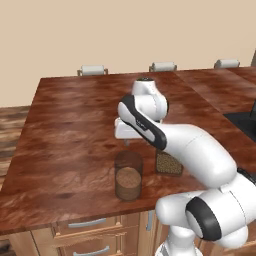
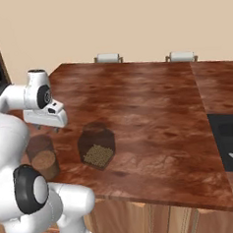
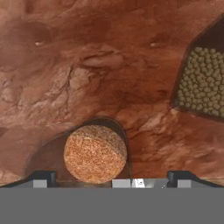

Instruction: Pick the jar and jar from the dining table and place them in the open cabinet. Close the cabinet after placing the objects.

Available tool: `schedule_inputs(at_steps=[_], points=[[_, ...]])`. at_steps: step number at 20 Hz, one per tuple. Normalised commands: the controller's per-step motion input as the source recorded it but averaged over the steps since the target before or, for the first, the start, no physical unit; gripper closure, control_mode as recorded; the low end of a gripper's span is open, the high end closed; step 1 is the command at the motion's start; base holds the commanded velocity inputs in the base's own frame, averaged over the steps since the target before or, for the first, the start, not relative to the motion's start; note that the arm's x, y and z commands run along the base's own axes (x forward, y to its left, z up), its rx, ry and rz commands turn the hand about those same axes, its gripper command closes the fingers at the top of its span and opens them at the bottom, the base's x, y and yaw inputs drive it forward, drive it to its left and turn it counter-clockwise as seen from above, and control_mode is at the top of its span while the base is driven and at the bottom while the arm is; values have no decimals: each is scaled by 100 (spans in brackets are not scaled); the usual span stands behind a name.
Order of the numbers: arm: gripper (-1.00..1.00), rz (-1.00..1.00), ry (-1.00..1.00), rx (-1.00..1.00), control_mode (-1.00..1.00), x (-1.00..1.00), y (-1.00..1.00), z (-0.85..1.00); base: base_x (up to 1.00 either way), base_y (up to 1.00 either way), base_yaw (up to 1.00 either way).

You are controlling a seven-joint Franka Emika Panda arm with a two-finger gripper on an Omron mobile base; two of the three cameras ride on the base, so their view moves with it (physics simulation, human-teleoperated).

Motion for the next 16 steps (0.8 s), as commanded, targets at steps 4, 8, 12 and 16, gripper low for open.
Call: schedule_inputs(at_steps=[4, 8, 12, 16], points=[[-100, 0, 2, 1, -100, -8, -10, -32, 0, 0, 0], [-100, 0, 4, -1, -100, -8, 0, -67, 0, 0, 0], [-100, 3, 6, -2, -100, 0, 1, -96, 0, 0, 0], [-100, 4, 1, 0, -100, 1, 0, -75, 0, 0, 0]])
